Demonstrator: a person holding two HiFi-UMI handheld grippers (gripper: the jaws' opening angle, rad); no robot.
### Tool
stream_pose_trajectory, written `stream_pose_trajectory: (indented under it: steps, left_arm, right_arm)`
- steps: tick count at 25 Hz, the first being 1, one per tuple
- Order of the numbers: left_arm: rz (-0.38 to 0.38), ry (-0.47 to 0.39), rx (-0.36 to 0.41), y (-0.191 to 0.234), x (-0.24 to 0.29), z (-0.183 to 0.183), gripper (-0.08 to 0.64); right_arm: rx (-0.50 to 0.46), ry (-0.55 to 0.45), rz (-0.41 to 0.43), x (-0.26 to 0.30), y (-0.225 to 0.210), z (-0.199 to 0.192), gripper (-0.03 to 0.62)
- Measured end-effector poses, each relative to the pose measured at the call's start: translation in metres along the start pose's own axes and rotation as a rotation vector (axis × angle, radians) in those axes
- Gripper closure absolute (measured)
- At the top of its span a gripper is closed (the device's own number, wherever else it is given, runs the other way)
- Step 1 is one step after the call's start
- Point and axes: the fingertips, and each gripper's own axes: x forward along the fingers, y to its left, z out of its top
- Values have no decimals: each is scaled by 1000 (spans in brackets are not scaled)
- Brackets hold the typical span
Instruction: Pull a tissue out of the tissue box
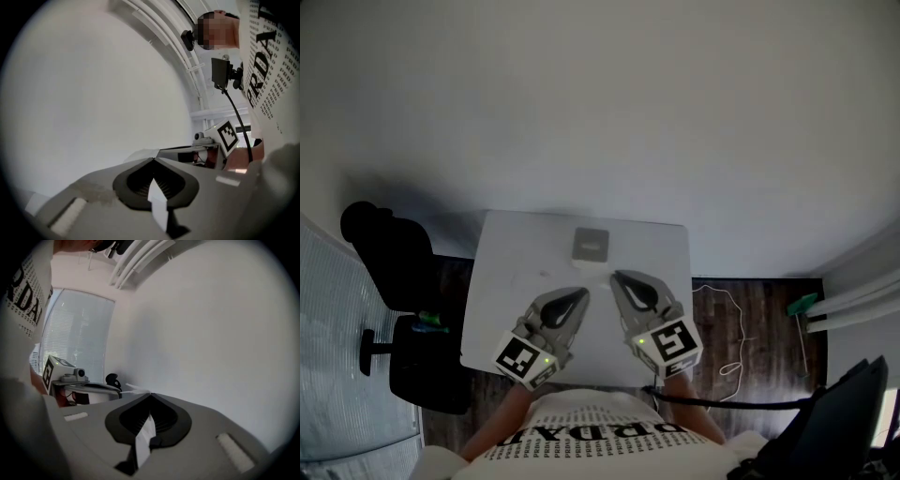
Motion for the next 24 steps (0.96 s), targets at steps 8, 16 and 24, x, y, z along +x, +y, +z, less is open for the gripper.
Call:
stream_pose_trajectory:
  steps: [8,16,24]
  left_arm:
    - [0,4,2,-2,0,1,568]
    - [-6,9,-2,-2,1,-1,568]
    - [-3,16,-7,-2,0,-4,568]
  right_arm:
    - [-10,-14,7,-1,2,4,583]
    - [-25,-3,16,1,4,5,583]
    - [-18,9,17,2,3,1,583]
